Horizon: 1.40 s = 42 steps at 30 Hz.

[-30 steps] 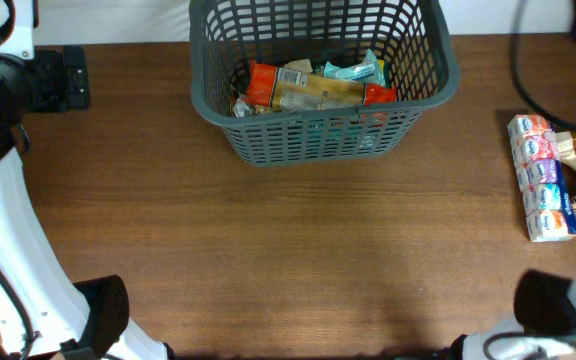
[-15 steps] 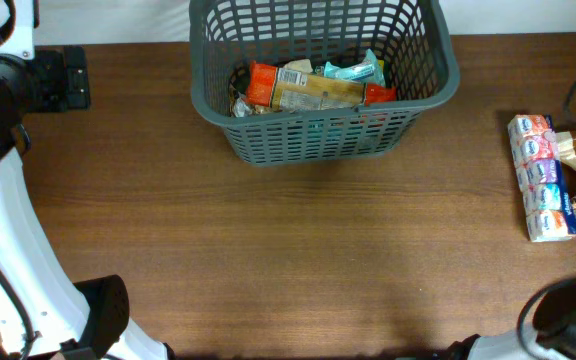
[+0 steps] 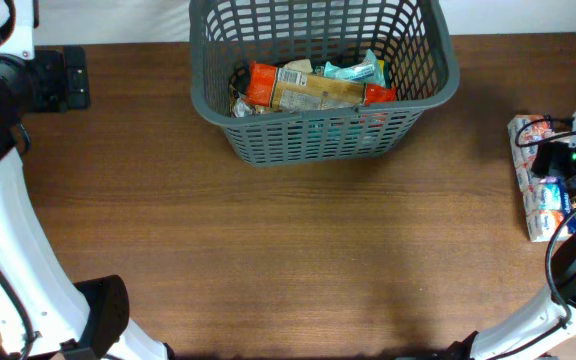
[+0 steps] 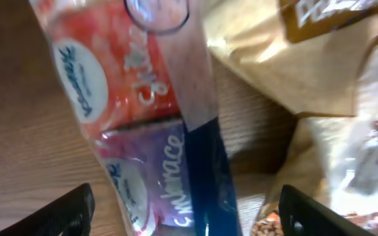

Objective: Pack container
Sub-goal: 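Move the right gripper down to the row of Kleenex tissue packs, then grasp the row of Kleenex packs with the right gripper, then carry the Kleenex packs over the basket and release them inside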

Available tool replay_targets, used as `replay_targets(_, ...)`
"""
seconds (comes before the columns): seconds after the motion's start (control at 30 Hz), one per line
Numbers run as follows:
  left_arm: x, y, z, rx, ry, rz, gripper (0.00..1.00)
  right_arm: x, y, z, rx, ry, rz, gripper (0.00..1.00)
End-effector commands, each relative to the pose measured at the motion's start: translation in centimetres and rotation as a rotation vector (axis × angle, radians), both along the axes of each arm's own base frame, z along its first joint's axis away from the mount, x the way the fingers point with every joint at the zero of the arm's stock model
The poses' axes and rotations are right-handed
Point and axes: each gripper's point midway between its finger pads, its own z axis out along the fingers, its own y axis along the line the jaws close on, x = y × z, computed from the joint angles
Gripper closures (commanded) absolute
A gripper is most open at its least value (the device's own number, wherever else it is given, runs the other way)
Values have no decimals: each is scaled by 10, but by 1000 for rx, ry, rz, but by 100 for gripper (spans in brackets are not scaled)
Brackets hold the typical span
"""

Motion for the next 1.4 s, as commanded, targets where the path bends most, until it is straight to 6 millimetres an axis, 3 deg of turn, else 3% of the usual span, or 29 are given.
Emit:
replay_targets(0.0, -3, 0, 3, -9, -13, 10, 1, -5, 10, -21, 45, 48, 23, 13)
replay_targets(0.37, -3, 0, 3, -9, -13, 9, 1, -13, 43, -56, 124, 173, 65, 43)
replay_targets(0.4, -3, 0, 3, -9, -13, 9, 1, -14, 43, -56, 128, 175, 53, 52)
replay_targets(0.43, -3, 0, 3, -9, -13, 9, 1, -14, 42, -56, 132, 173, 27, 72)
replay_targets(0.5, -3, 0, 3, -9, -13, 9, 1, -14, 44, -55, 149, 172, -22, 90)
replay_targets(0.57, -3, 0, 3, -9, -13, 9, 1, -9, 49, -48, 185, 148, -28, 92)
replay_targets(0.63, -3, 0, 3, -9, -13, 9, 1, 13, 62, -17, 275, 39, -12, 96)
replay_targets(0.73, -3, 0, 3, -9, -13, 9, 1, 52, 77, 62, 396, -167, -5, 96)
replay_targets(0.77, -3, 0, 3, -9, -13, 9, 1, 67, 87, 121, 458, -280, 4, 96)
replay_targets(0.87, -3, 0, 3, -9, -13, 9, 1, 75, 110, 221, 485, -425, 22, 96)
replay_targets(0.9, -3, 0, 3, -9, -13, 10, 1, 74, 117, 238, 472, -450, 42, 96)
replay_targets(0.97, -3, 0, 3, -9, -13, 9, 1, 71, 150, 299, 420, -554, 149, 97)
replay_targets(1.0, -3, 0, 3, -9, -13, 9, 1, 67, 177, 332, 387, -619, 240, 96)
replay_targets(1.03, -3, 0, 3, -9, -13, 9, 1, 64, 196, 349, 364, -655, 313, 96)
replay_targets(1.07, -3, 0, 3, -9, -13, 9, 1, 58, 230, 371, 323, -702, 447, 96)
replay_targets(1.13, -3, 0, 3, -9, -13, 9, 1, 45, 287, 394, 258, -764, 691, 97)
replay_targets(1.17, -3, 0, 3, -9, -13, 9, 1, 36, 328, 401, 197, -789, 869, 96)
replay_targets(1.23, -3, 0, 3, -9, -13, 9, 1, 33, 374, 392, 60, -771, 1081, 96)
replay_targets(1.37, -3, 0, 3, -9, -13, 9, 1, 52, 427, 362, -174, -719, 1359, 96)
